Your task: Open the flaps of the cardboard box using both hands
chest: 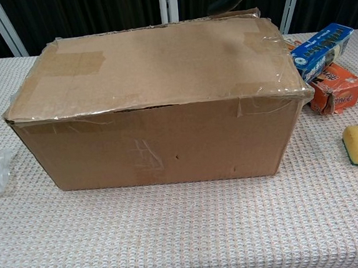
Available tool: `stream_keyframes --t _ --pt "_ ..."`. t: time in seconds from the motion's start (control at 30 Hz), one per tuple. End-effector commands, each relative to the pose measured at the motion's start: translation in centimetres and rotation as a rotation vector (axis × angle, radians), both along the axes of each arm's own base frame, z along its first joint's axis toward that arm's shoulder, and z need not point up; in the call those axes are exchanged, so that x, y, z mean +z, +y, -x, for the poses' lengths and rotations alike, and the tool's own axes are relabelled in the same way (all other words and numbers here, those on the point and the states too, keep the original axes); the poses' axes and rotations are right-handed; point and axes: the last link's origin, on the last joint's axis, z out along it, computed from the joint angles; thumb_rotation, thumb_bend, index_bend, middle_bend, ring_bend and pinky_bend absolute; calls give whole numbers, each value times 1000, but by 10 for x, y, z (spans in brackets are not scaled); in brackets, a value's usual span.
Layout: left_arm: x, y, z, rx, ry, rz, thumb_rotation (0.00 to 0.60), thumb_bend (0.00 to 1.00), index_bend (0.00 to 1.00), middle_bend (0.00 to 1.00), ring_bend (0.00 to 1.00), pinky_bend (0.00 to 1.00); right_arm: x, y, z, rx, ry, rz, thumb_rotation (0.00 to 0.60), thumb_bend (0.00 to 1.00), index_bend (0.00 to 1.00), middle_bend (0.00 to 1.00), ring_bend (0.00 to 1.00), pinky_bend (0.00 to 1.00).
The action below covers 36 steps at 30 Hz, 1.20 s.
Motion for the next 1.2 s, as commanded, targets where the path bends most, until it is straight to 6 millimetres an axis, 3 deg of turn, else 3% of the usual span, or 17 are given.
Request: stream_keyframes --t 0.03,0.43,0.8,1.2 --pt "0 -1 -1 -4 -4 -7 0 0 133 130 74 149 -13 -4 -2 -12 25 -24 600 287 0 23 0 0" --pt "-1 -1 0 -4 3 -3 0 0 133 125 74 149 -34 -7 -6 -48 56 -62 600 288 0 59 0 0" --pt "-1 -3 3 4 -4 -4 0 0 133 125 74 149 -35 0 -10 -66 21 -101 600 339 0 156 20 0" --pt "-3 0 5 4 -7 8 0 0 133 126 74 149 -20 2 -11 -80 -82 -86 600 671 0 248 142 0"
